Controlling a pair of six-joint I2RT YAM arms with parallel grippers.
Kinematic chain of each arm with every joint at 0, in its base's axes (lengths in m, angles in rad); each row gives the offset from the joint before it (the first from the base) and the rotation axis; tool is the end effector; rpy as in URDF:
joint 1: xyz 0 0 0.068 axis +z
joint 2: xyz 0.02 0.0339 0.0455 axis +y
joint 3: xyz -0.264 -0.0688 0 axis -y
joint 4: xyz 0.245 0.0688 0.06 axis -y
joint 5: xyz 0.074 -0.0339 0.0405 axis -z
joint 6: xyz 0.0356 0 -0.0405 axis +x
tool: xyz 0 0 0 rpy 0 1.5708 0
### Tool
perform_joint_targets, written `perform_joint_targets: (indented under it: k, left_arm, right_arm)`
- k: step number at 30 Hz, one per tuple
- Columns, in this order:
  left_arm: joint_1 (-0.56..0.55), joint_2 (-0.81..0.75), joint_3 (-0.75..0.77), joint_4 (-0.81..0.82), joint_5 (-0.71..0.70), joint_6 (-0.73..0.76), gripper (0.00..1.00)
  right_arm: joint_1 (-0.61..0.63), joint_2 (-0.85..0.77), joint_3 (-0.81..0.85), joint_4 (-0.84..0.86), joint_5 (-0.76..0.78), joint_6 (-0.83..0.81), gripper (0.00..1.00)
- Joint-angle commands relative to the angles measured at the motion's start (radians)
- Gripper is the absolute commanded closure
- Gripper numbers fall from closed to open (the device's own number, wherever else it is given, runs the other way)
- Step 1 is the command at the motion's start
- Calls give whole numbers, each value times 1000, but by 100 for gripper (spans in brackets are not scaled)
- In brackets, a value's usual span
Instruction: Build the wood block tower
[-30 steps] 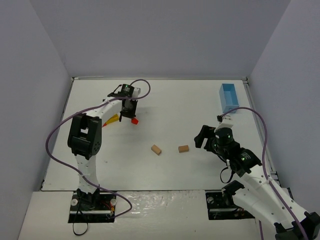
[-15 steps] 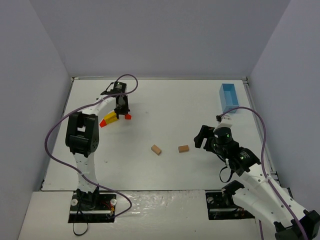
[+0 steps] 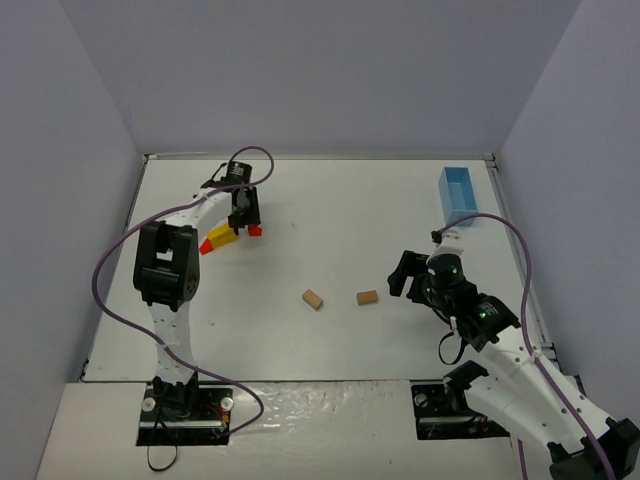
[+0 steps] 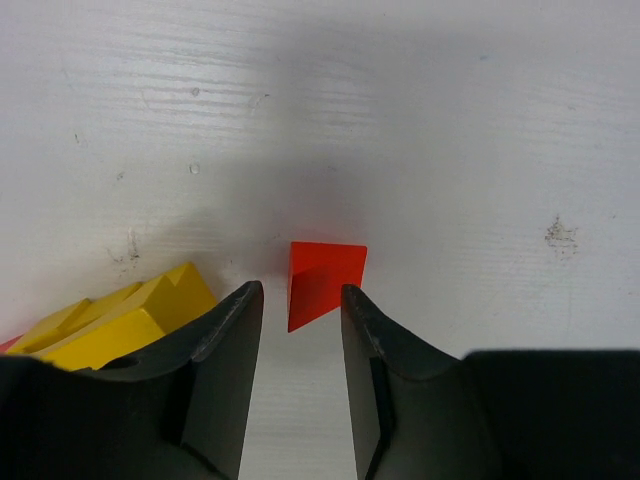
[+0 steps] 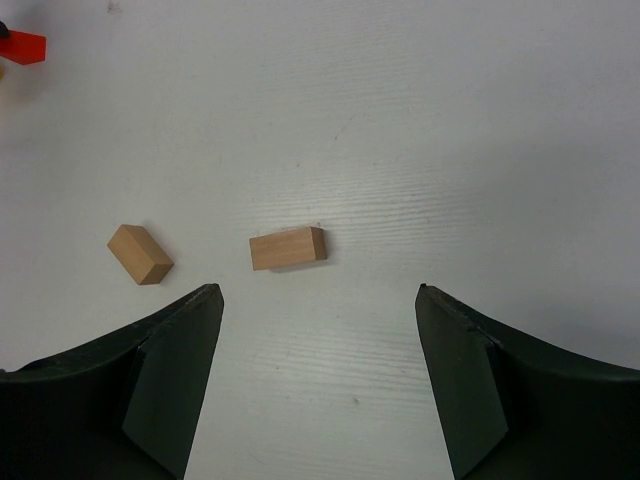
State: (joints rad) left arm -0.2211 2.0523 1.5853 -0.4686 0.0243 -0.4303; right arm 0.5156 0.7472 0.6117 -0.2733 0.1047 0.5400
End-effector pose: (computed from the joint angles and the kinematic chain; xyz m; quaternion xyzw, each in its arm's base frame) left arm 0.4418 -0.1002 0.2025 -0.0954 0.9451 -0.1109 0.2922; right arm 0.1563 0.0843 0.2758 0.0389 0.8344 0.2383 0.4955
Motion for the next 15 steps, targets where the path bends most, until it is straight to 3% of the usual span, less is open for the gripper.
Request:
perform_joint_targets:
  k: [1, 9, 15]
  left_arm:
    - [-5, -131, 82, -10, -36, 52, 64]
    - [-101, -101, 167, -105, -102, 330, 64]
    - [-145, -32, 177, -122, -118, 377, 71]
  right_arm:
    - [-3, 14, -3, 49, 17, -10, 25]
    - [-5, 20, -4, 52, 23, -12, 25]
    - [-3, 17, -8, 52, 23, -7, 25]
